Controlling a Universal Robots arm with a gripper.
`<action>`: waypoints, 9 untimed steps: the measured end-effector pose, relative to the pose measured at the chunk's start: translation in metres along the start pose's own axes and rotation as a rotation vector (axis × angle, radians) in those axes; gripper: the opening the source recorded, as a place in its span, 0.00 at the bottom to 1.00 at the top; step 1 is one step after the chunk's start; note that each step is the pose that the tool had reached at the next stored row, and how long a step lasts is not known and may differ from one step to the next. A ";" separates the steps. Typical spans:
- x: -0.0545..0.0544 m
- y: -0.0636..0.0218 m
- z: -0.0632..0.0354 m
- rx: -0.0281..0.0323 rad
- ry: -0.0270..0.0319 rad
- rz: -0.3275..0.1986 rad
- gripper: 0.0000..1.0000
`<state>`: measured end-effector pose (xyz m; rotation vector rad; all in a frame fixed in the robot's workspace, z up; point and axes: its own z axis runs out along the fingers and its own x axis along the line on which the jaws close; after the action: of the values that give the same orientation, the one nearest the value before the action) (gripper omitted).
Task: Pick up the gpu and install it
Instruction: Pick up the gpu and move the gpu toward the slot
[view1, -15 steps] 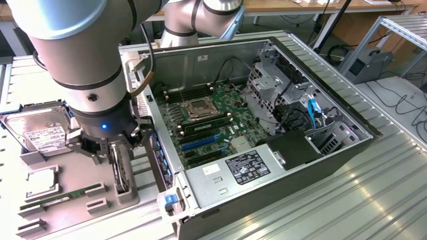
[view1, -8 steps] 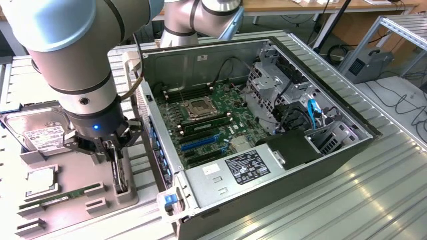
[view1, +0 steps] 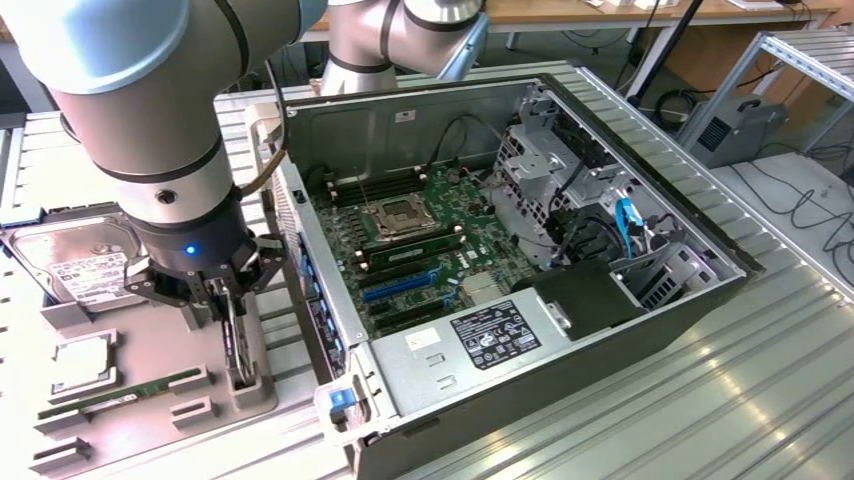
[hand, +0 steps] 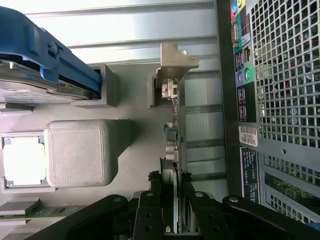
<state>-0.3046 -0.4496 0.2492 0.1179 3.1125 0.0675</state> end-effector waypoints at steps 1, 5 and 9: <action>0.000 0.0000 -0.0002 0.0000 0.0000 0.000 0.26; 0.000 0.0000 -0.0007 0.0001 0.0000 0.000 0.26; 0.000 0.0001 -0.0013 0.0001 0.0001 0.000 0.26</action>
<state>-0.3046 -0.4496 0.2504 0.1179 3.1125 0.0675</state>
